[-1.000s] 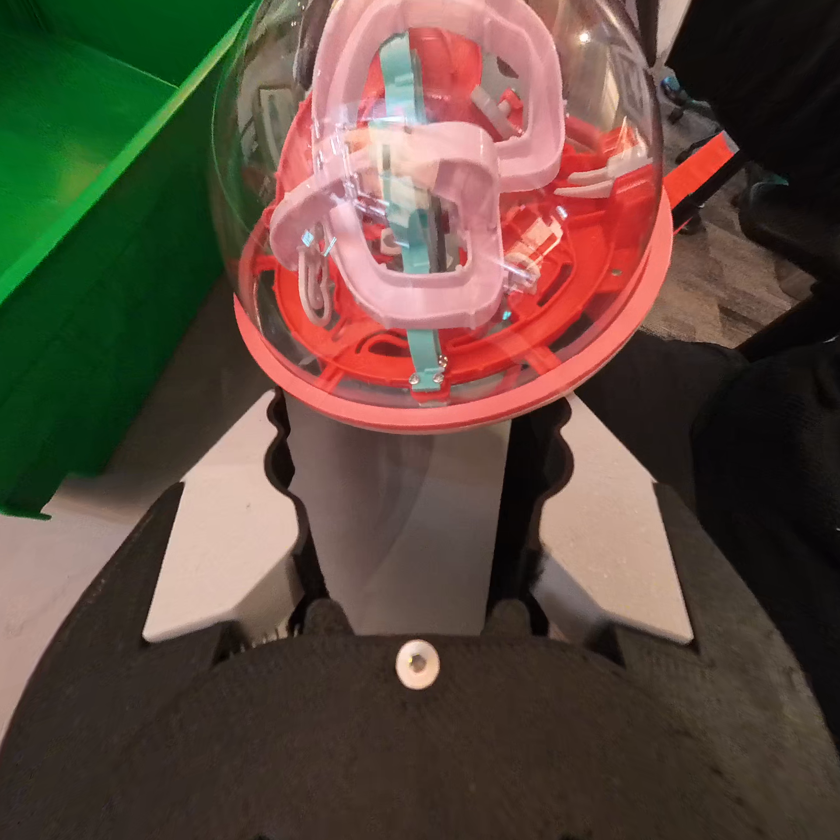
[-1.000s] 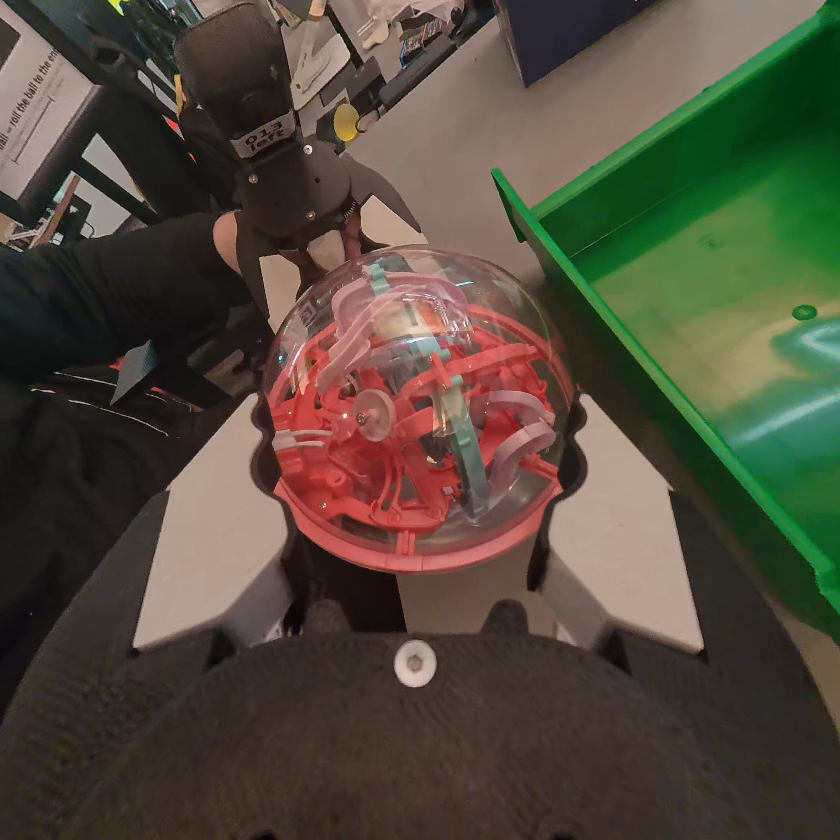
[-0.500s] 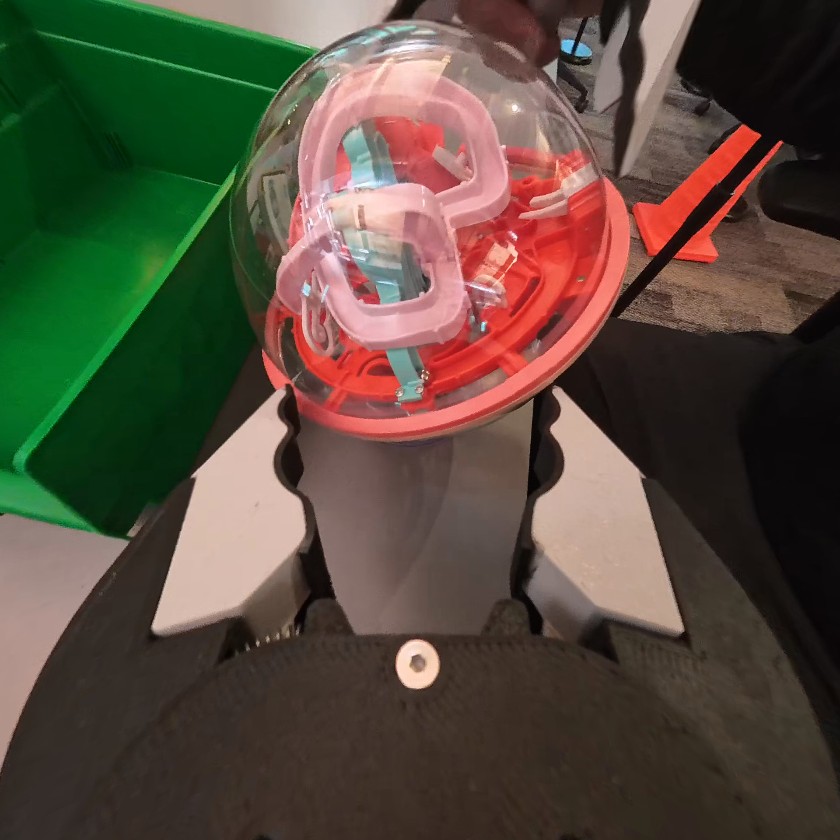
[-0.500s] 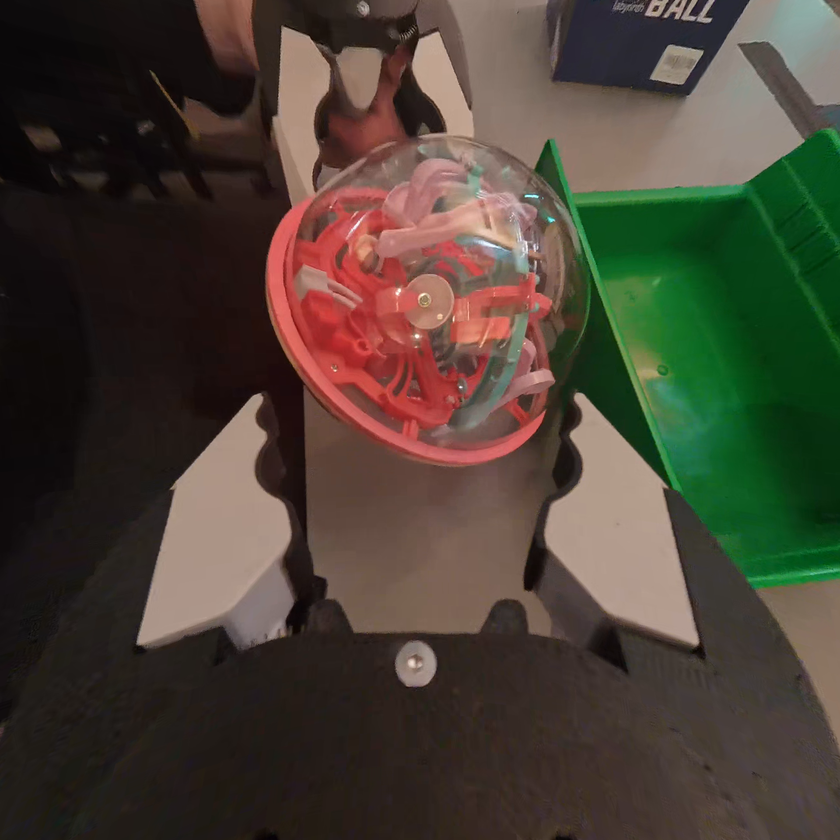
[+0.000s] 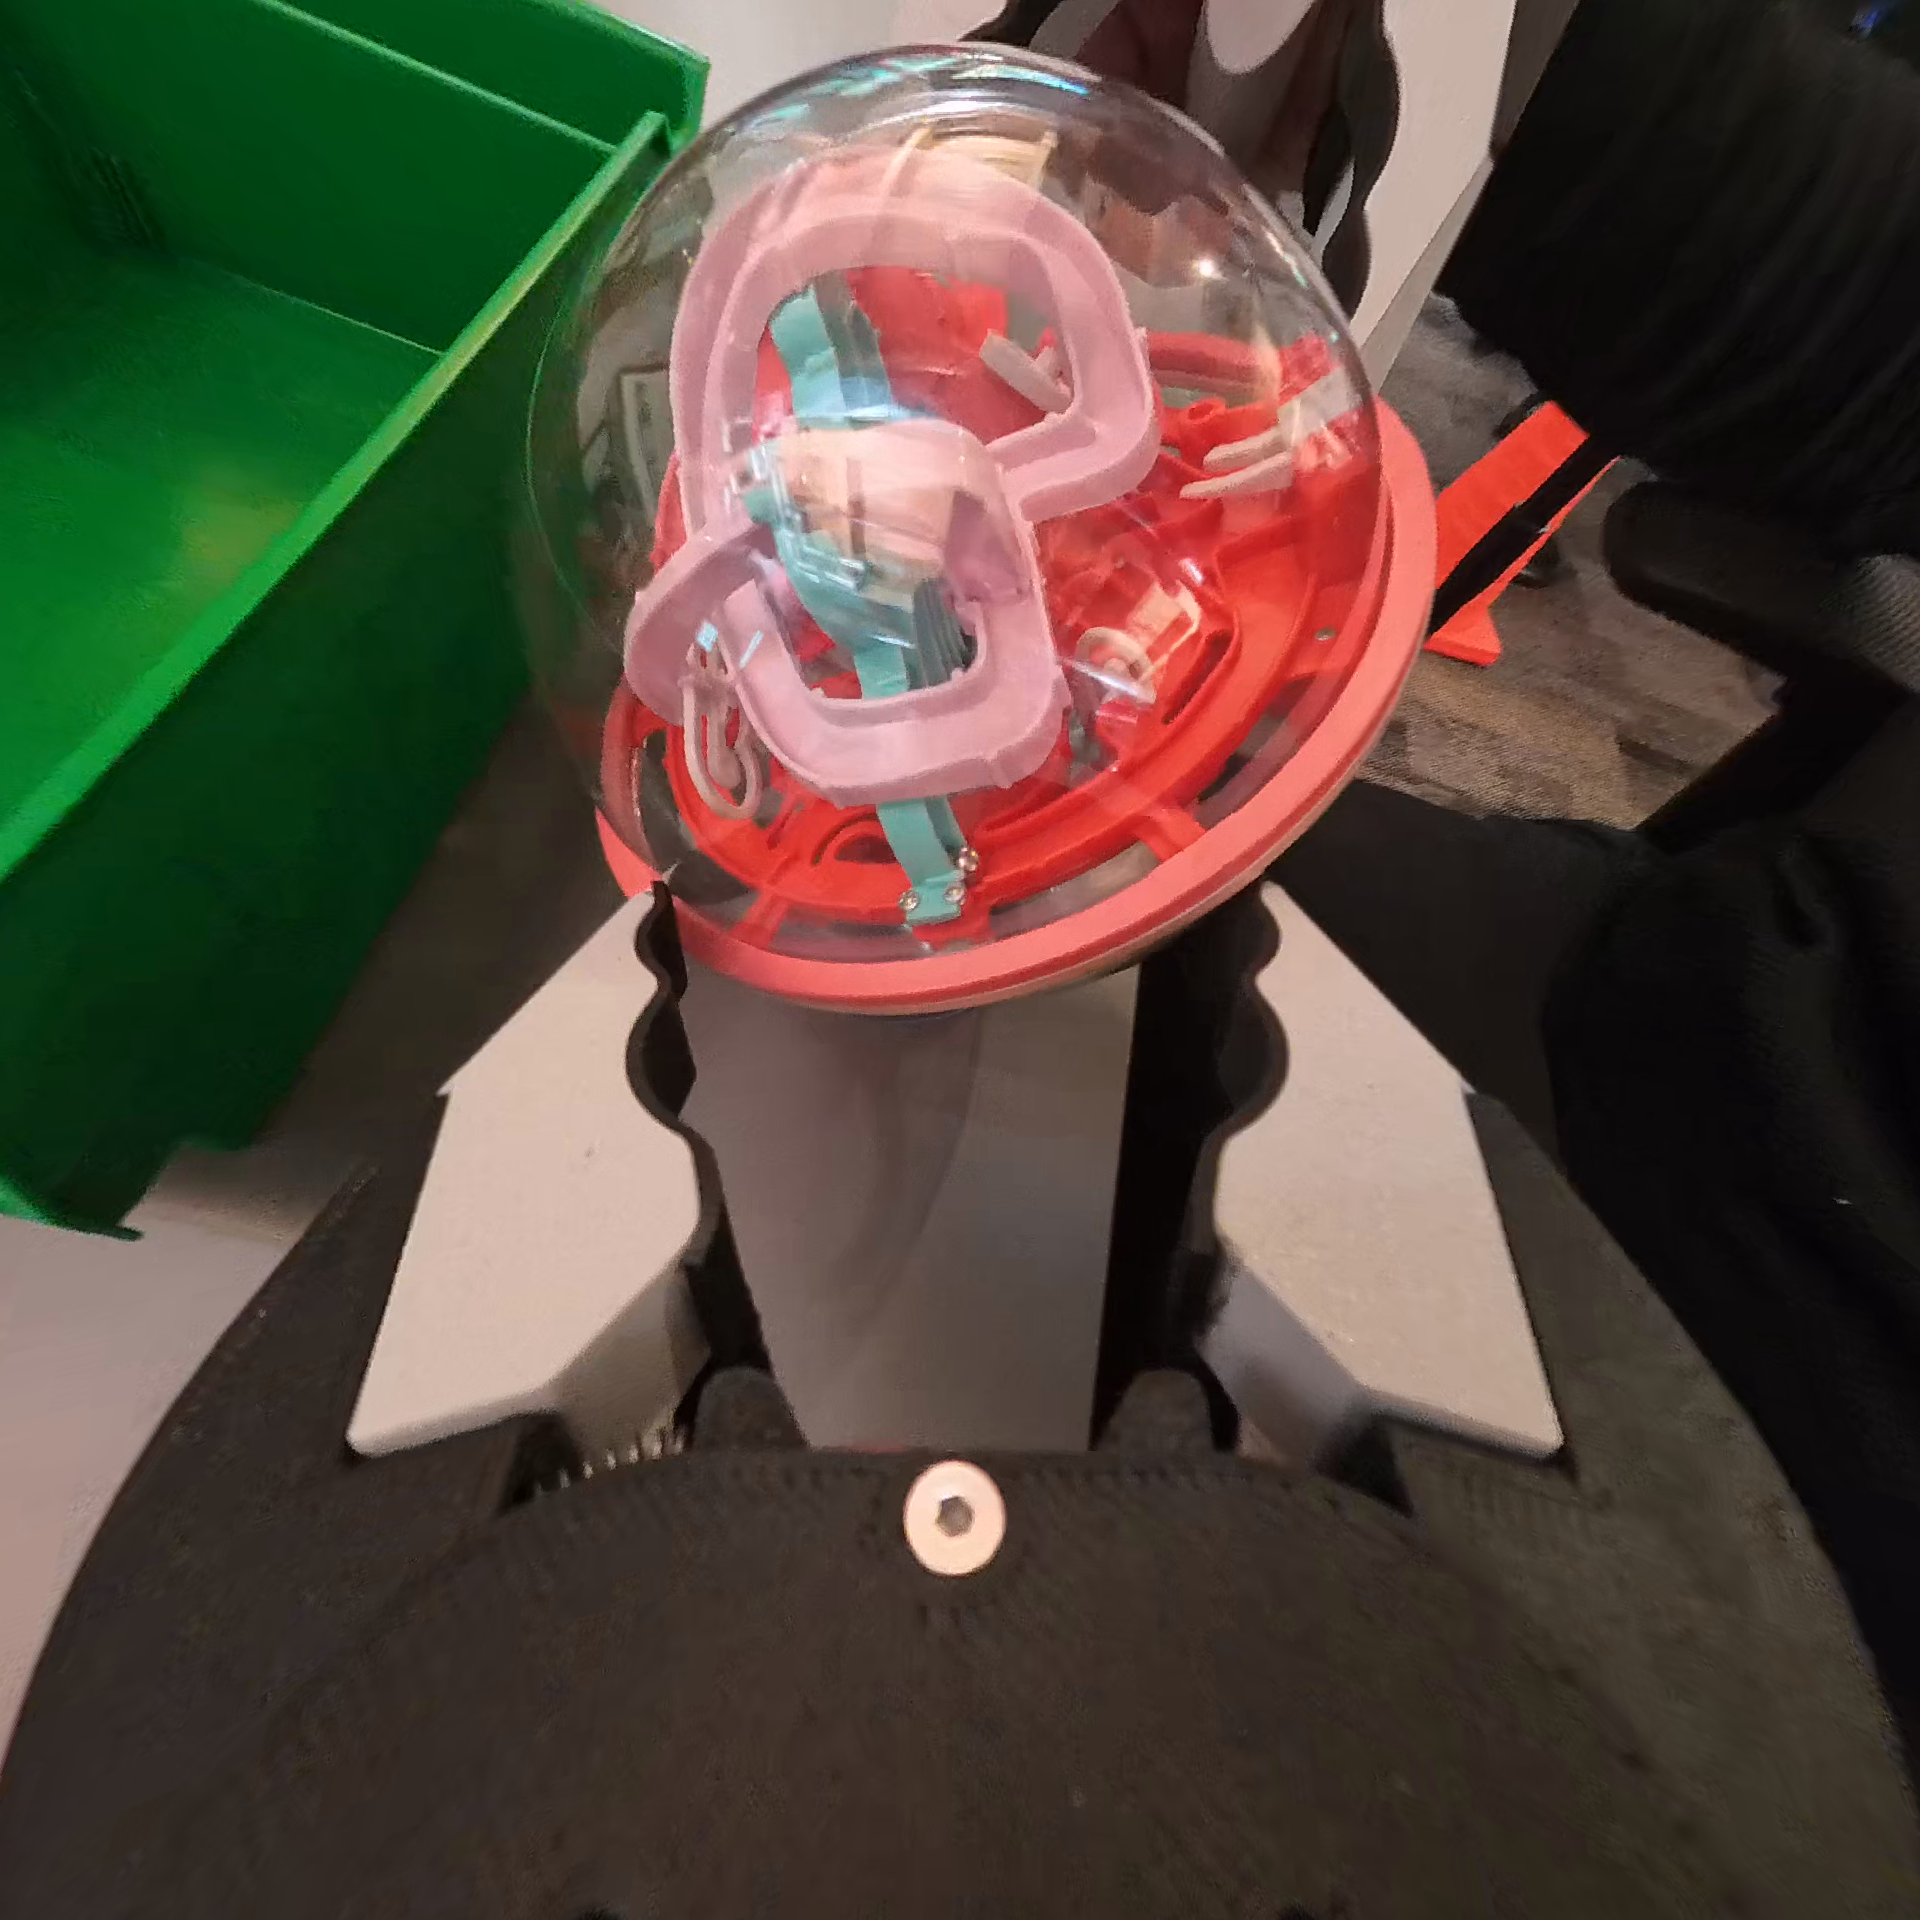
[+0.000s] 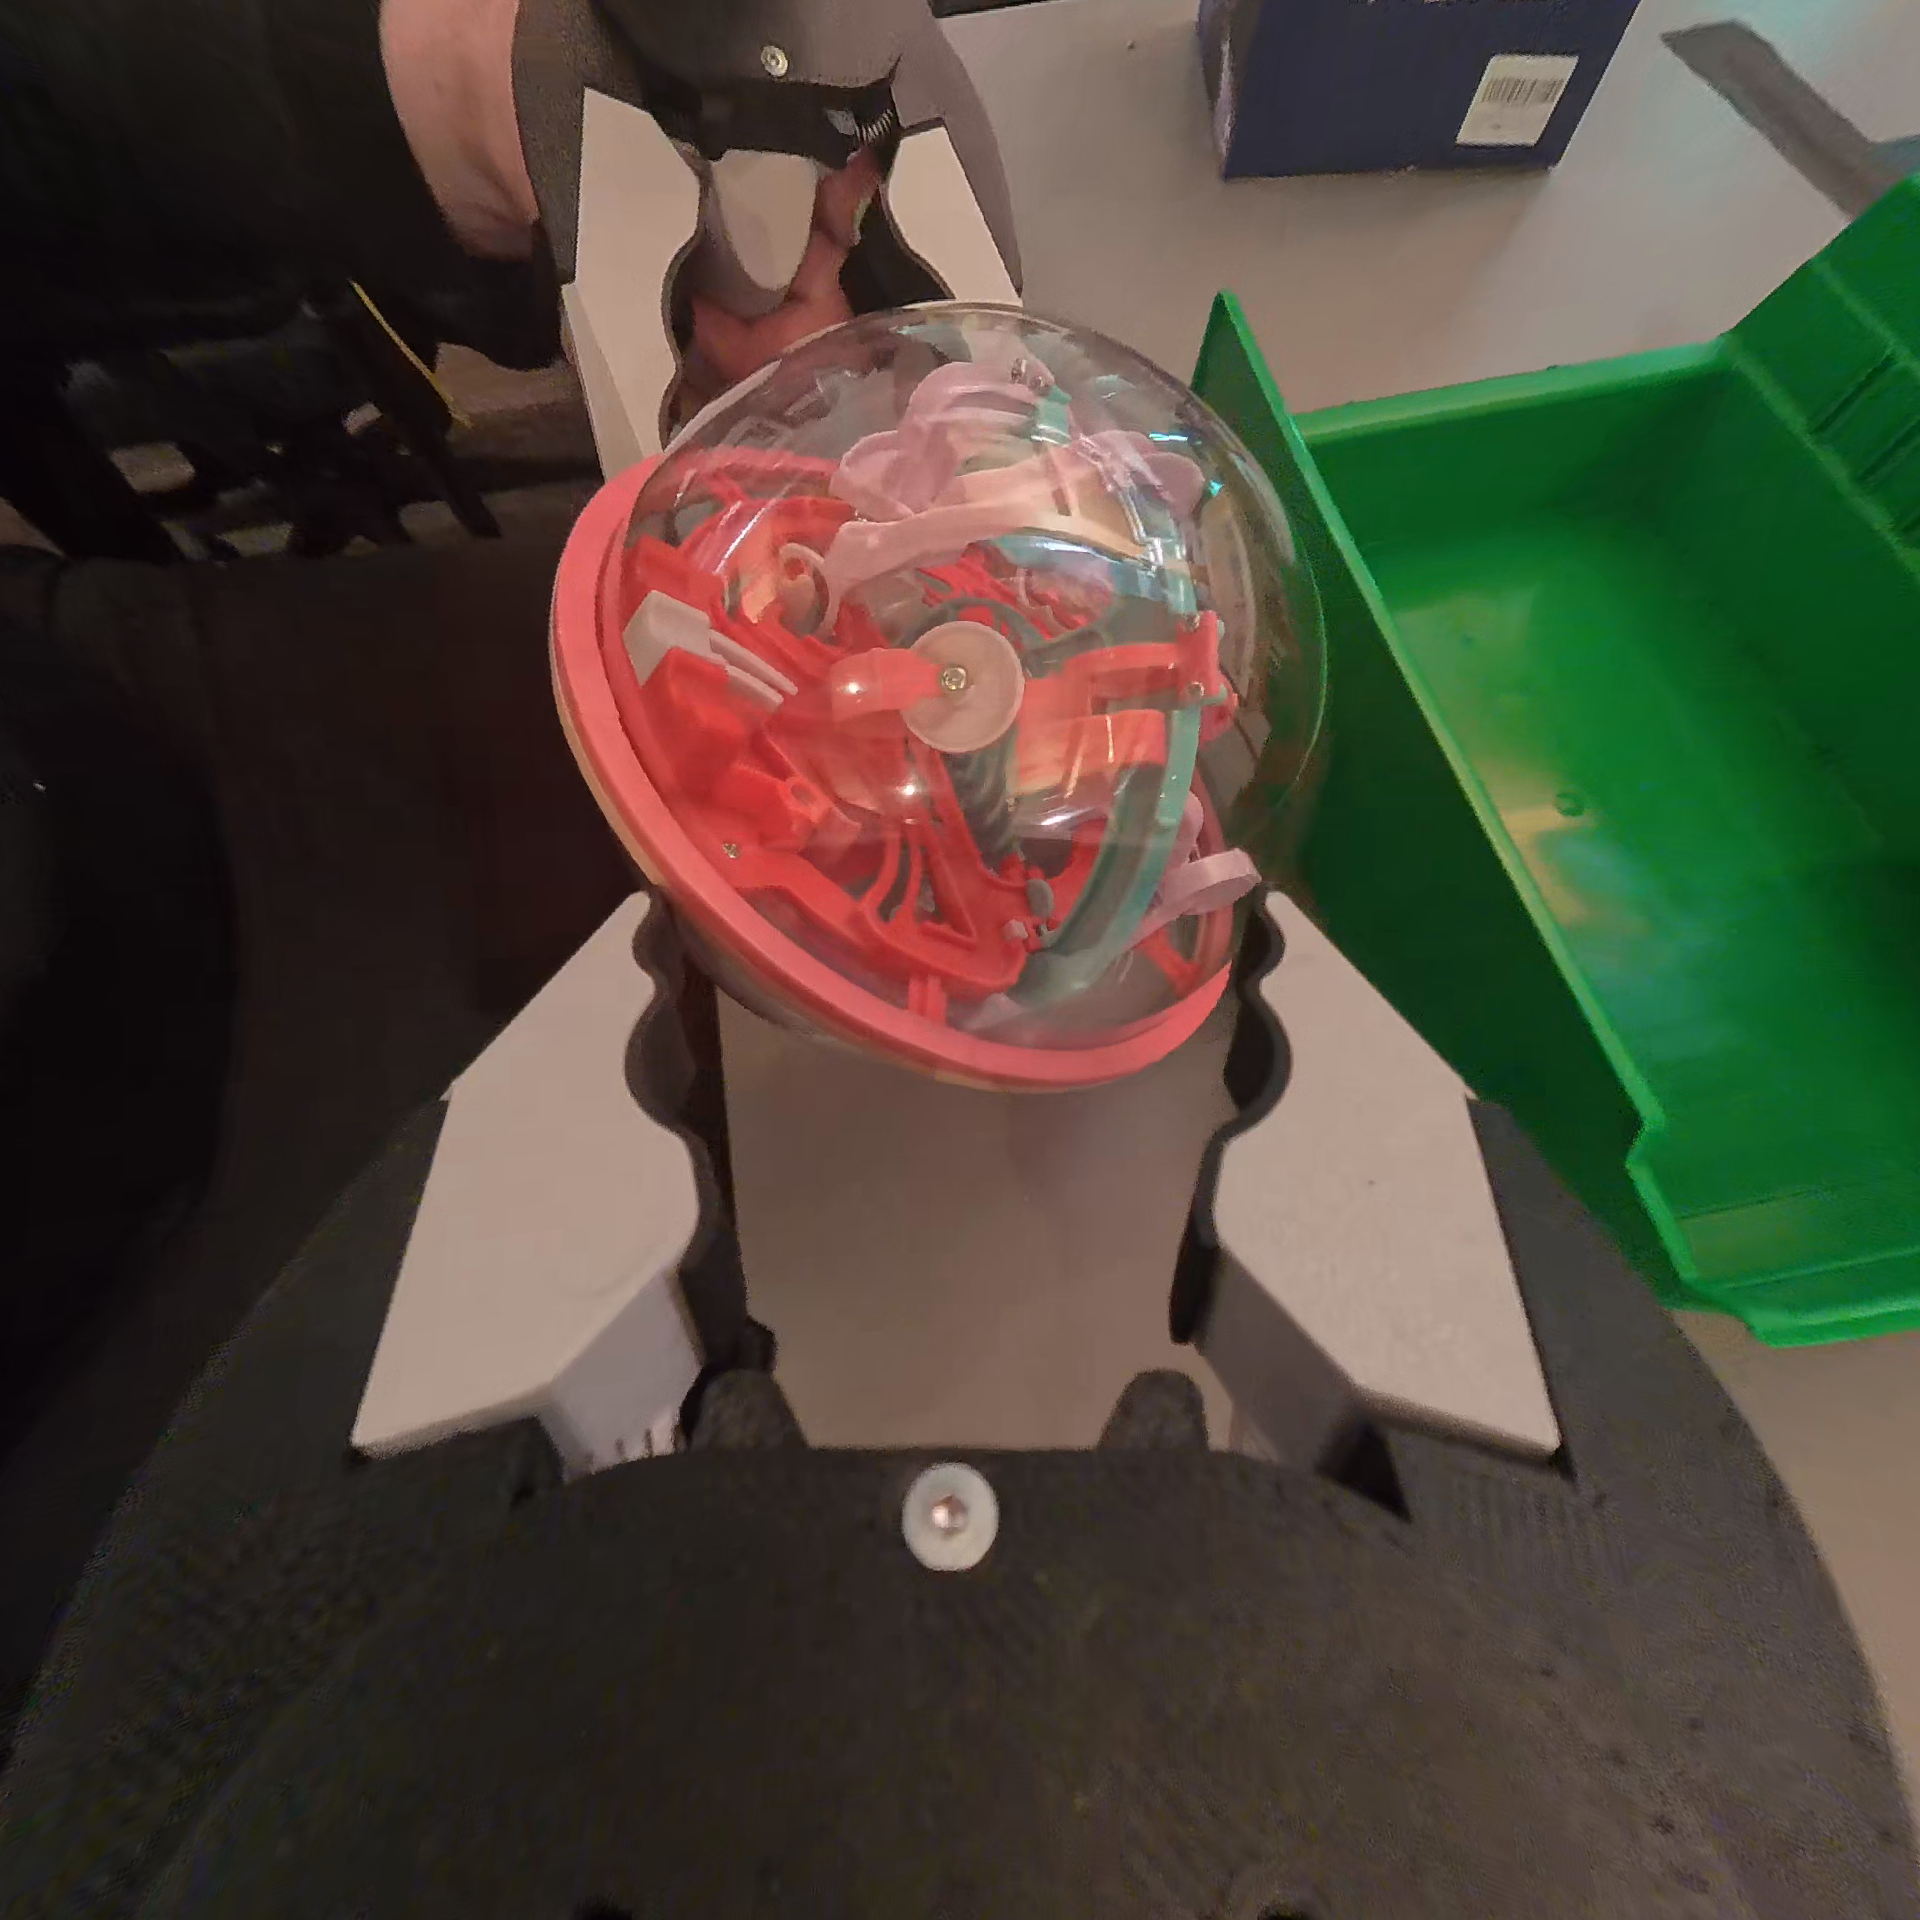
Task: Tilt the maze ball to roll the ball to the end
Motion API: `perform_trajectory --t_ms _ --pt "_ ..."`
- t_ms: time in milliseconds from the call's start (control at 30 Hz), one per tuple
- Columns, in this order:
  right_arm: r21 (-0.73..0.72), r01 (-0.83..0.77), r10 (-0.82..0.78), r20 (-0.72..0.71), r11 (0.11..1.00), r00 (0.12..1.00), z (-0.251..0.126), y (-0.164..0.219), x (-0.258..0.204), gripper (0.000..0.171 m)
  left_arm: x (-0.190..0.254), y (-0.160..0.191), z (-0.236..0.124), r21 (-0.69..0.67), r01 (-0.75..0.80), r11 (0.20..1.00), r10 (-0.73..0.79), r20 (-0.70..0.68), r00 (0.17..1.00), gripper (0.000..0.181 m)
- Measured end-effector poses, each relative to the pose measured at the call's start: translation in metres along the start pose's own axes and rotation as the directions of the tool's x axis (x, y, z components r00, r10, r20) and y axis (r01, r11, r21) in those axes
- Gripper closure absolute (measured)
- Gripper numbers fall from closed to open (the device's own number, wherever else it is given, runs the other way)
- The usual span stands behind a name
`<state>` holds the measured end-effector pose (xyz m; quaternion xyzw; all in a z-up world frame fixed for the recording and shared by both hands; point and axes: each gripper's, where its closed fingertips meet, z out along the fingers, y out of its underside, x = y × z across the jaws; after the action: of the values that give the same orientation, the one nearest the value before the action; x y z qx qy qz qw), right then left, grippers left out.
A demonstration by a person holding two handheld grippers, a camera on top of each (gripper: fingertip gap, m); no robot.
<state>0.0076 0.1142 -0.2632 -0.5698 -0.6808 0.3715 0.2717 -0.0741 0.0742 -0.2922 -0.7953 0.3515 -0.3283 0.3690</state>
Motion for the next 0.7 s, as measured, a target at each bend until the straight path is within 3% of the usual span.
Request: perform_trajectory --t_ms 333,700 --pt "-0.004 -0.252 0.250 0.123 0.968 0.960 -0.005 -0.001 -0.004 0.066 0.012 0.000 0.002 -0.011 0.205 0.979 -0.204 -0.153 0.967 0.078" --pt "0.030 -0.365 0.356 0.165 0.931 0.920 -0.007 -0.002 0.001 0.066 0.011 -0.006 0.002 -0.001 0.275 0.962 -0.270 -0.195 0.943 0.078"
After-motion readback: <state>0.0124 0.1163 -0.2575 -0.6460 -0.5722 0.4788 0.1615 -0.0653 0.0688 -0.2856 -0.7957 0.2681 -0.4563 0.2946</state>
